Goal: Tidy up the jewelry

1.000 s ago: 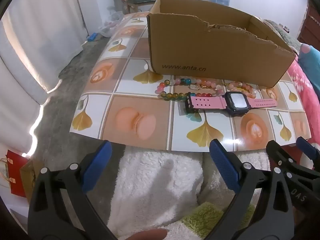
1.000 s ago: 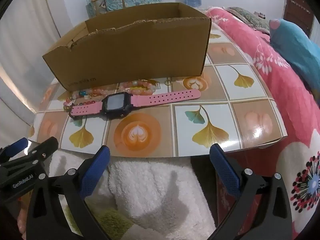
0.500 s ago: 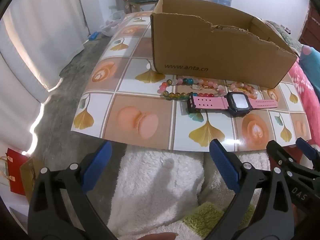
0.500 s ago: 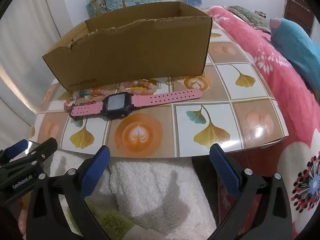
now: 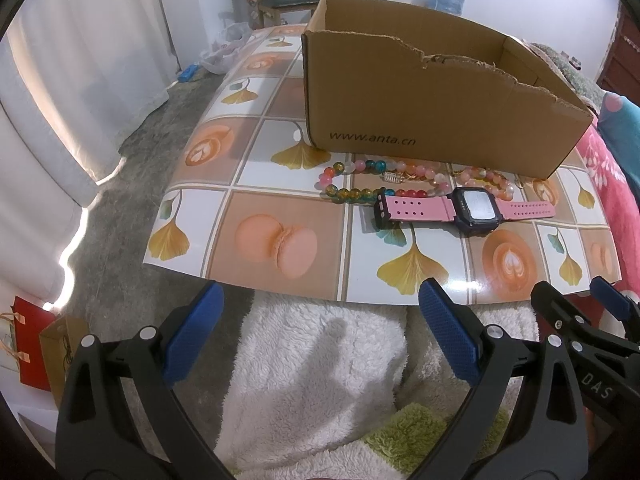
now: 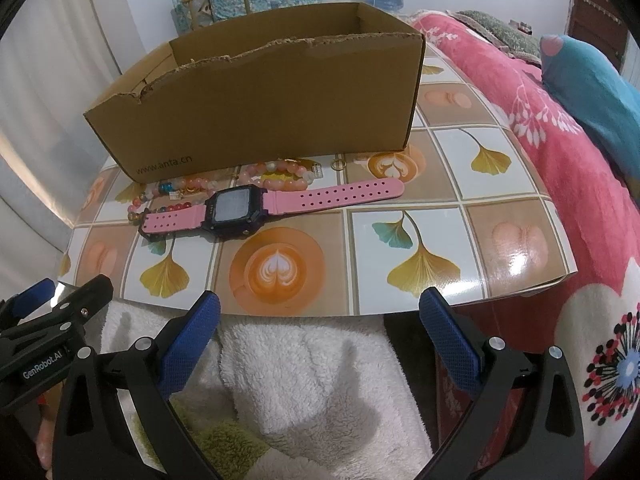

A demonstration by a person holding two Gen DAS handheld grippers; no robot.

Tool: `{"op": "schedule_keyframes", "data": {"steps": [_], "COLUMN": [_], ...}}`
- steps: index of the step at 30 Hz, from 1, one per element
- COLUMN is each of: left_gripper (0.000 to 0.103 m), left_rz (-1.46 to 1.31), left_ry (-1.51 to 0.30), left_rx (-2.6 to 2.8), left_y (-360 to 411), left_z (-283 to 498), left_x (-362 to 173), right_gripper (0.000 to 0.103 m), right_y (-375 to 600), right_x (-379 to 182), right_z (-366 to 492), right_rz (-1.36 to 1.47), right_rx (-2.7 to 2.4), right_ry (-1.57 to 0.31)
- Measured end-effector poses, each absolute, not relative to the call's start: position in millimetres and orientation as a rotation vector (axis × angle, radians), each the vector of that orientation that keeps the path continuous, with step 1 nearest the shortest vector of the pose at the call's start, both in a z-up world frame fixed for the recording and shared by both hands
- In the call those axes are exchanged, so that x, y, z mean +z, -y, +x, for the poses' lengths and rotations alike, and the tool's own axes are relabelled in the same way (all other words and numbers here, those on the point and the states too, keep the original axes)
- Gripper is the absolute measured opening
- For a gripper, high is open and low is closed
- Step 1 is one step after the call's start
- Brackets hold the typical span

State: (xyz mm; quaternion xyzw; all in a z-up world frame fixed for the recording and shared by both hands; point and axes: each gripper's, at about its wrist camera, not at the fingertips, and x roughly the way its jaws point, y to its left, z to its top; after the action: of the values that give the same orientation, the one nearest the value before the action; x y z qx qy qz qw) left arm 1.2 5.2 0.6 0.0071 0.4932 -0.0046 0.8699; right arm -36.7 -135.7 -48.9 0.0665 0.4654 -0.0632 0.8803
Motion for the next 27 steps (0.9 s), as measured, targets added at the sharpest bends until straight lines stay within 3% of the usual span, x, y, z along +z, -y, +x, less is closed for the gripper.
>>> {"op": "schedule_keyframes", "data": {"steps": [27], "left_gripper": [0.094], "left_rz": [0.010], "left_ry": [-1.029], "left_rx": [-0.008], "left_y": [-5.9], "left_z": [0.9], "left_x": [4.3], "right_gripper": [0.097], "right_y": [134.6], "right_x": [-46.5], "right_z": [-35.7], "right_rz": [0.134], "right_rx": [-0.130], "right_ry": [-0.971]}}
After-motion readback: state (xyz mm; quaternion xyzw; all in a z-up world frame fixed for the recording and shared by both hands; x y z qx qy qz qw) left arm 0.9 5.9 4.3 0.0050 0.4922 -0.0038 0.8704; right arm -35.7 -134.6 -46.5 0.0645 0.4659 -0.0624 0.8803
